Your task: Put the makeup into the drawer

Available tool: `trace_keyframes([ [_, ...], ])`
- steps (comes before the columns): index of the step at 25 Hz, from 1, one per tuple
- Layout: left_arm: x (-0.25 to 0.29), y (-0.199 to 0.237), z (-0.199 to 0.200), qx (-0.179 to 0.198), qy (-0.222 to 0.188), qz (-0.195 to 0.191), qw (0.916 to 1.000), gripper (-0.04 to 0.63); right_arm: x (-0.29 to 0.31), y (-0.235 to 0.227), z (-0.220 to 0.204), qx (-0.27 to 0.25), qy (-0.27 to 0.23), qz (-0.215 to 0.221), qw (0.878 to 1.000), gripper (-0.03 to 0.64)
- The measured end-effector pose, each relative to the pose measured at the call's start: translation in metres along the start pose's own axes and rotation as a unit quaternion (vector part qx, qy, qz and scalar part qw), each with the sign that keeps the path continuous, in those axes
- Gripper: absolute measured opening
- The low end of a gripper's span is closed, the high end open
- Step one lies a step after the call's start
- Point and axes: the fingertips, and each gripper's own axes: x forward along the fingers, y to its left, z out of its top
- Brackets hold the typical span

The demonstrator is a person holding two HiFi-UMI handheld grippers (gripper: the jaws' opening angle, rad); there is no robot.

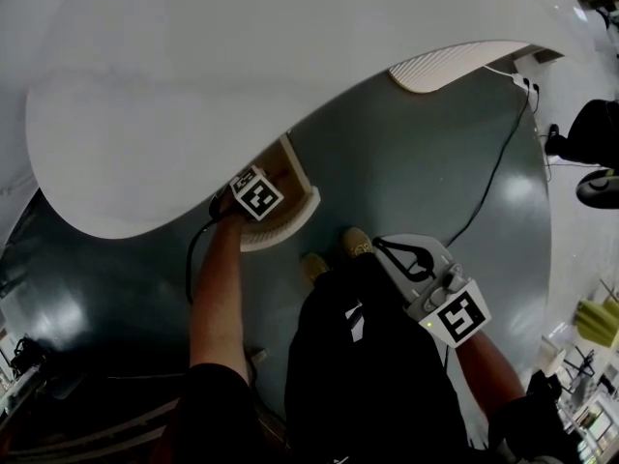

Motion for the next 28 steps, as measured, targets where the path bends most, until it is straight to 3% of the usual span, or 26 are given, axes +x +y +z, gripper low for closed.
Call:
trace_keyframes([
  [8, -0.047, 0.002, 0.022, 0.012, -0.054, 0.053, 0.9971, 0.036, 0.008, 0.007, 0.016, 0.008, -0.007, 0.012, 1.0, 0.003],
  [15, -0.135, -0.017, 0.054, 0.014, -0.156, 0.103, 0.9823, 0.011, 0.012, 0.02, 0.061, -0.003, -0.024, 0.025, 0.999, 0.003],
  [23, -0.251, -0.069, 0.096, -0.005, -0.303, 0.139, 0.9427, 0.011, 0.017, 0.031, 0.108, -0.016, -0.046, 0.031, 0.998, 0.003],
  [26, -0.304, -0.091, 0.104, -0.032, -0.363, 0.153, 0.9185, 0.011, 0.018, 0.04, 0.132, -0.017, -0.059, 0.033, 0.998, 0.003],
  [28, -0.347, -0.102, 0.111, -0.054, -0.413, 0.165, 0.8942, 0.011, 0.016, 0.045, 0.151, -0.016, -0.069, 0.036, 0.997, 0.003],
])
